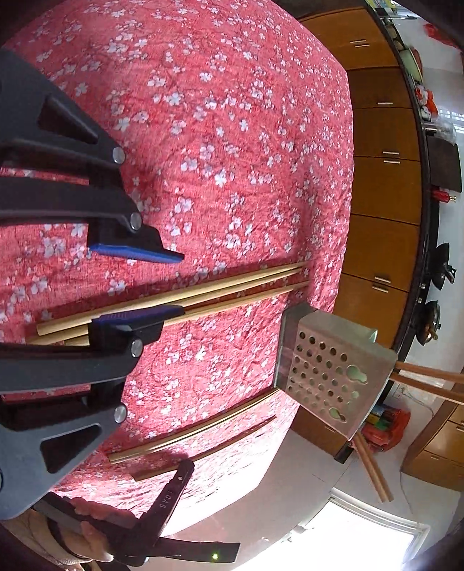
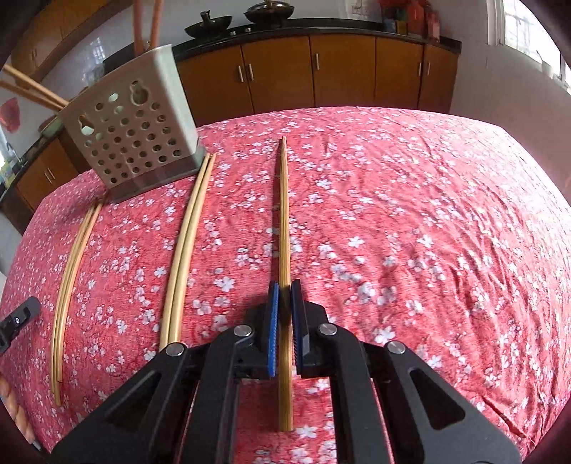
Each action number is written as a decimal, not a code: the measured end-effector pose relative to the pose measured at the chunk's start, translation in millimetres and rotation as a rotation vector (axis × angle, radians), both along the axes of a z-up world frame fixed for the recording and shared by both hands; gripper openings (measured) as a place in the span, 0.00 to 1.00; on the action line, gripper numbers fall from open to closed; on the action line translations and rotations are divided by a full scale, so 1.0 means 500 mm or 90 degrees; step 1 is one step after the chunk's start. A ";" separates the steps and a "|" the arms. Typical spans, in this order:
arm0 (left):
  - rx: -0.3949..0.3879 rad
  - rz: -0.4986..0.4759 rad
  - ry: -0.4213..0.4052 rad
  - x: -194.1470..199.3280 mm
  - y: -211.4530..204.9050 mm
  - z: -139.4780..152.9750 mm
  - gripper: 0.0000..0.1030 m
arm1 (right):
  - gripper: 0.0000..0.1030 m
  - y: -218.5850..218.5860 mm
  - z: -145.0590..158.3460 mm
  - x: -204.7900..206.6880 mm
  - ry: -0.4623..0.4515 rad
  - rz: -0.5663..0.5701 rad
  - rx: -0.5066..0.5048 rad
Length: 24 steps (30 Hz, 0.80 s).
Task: Organize utensils
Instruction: 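Grasp a chopstick with the right tool while the left tool grasps another, then hold both grasped chopsticks and start raising them from the cloth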
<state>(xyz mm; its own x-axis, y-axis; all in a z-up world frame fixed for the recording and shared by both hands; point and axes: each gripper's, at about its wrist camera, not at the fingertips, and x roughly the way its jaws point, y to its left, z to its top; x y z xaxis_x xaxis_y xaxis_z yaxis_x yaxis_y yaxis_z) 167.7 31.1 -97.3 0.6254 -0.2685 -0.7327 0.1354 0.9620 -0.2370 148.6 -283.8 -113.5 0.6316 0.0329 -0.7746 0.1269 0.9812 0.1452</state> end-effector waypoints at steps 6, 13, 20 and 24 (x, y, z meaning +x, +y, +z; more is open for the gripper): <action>0.037 -0.014 0.021 0.006 -0.025 -0.016 0.16 | 0.08 -0.007 0.001 -0.014 -0.004 0.008 -0.011; 0.091 0.006 0.015 0.017 -0.032 -0.022 0.09 | 0.08 0.004 0.000 -0.017 -0.005 0.017 -0.018; 0.112 0.085 0.018 0.078 0.054 -0.023 0.08 | 0.08 0.031 -0.008 0.004 -0.013 0.043 -0.064; 0.112 0.123 0.011 0.099 0.122 -0.024 0.09 | 0.08 -0.015 -0.009 0.022 -0.018 -0.001 -0.061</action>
<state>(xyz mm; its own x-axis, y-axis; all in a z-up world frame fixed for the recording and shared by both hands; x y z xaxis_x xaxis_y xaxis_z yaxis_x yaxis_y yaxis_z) 217.4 92.2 -109.2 0.6396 -0.0132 -0.7686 -0.0576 0.9962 -0.0650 159.4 -291.1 -117.8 0.6532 -0.0416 -0.7561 0.1254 0.9906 0.0538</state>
